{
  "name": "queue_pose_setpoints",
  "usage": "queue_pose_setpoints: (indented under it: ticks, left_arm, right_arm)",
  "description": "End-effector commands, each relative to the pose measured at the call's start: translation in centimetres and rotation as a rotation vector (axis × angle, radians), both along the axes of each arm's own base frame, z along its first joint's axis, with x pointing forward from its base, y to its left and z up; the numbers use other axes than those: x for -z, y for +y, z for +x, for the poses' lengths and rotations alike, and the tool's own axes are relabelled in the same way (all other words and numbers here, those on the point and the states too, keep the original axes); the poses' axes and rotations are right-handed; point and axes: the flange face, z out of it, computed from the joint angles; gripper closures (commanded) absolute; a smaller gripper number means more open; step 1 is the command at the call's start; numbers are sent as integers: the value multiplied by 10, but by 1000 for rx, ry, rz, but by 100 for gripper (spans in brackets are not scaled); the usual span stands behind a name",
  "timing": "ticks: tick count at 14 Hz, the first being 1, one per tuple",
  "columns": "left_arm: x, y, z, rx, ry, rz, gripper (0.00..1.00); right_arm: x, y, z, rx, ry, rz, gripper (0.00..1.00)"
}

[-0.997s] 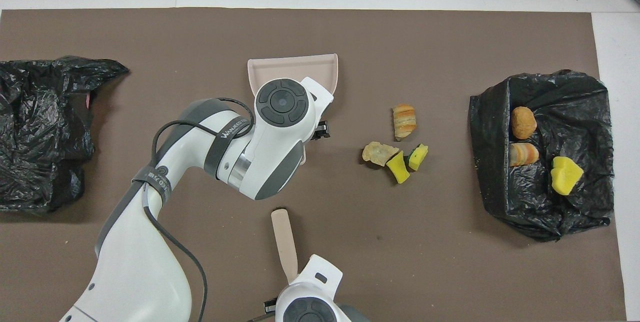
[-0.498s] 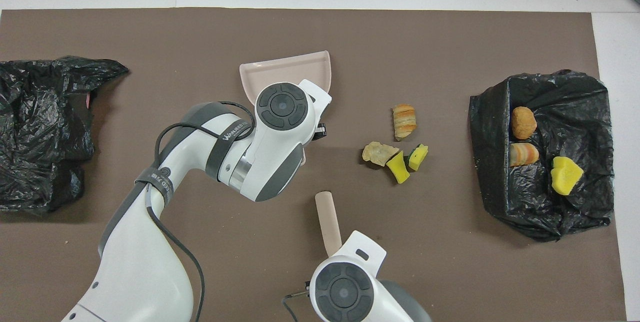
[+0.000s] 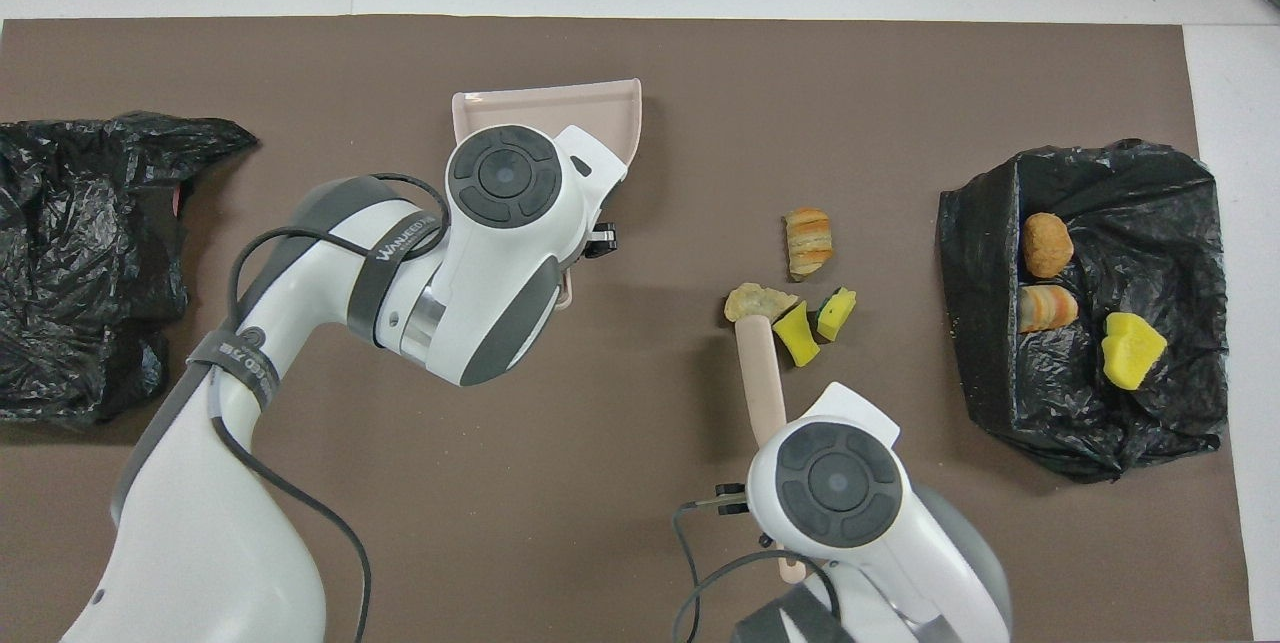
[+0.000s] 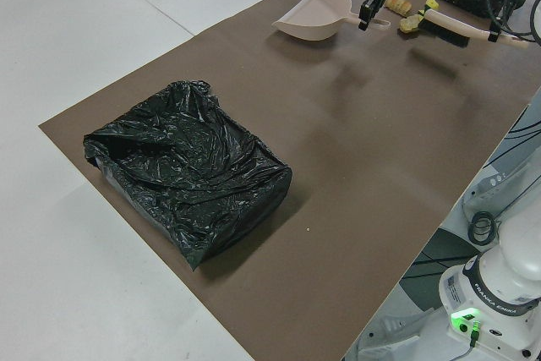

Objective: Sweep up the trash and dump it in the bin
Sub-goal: 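Grasp the brush with the right gripper and move it toward the pieces, then sweep the pieces with the right gripper's brush into the left-held dustpan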

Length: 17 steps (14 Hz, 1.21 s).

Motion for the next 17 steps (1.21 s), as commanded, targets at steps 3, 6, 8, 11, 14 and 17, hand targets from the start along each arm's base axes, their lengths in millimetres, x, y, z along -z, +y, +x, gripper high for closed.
queue_pose_setpoints:
  ticks: [3, 6, 8, 11, 14, 17]
  left_arm:
    - [-26, 55, -6, 312, 49, 45, 100]
    - [-26, 82, -26, 570, 71, 50, 100]
    - [-25, 104, -23, 849, 60, 52, 100]
    - [-17, 127, -23, 1068, 65, 53, 100]
    - [-7, 125, -37, 1238, -18, 70, 100]
    - [-2, 110, -58, 1361, -15, 72, 100]
  right_arm:
    - [-17, -78, 49, -80, -63, -73, 100]
    - [5, -152, 84, -141, -38, -47, 100]
    - [29, -152, 89, -135, -6, -54, 100]
    - [48, -141, 88, -130, 11, -54, 100]
    - [65, -119, 82, -74, 35, -36, 100]
    - [75, -91, 77, -10, 63, 86, 100]
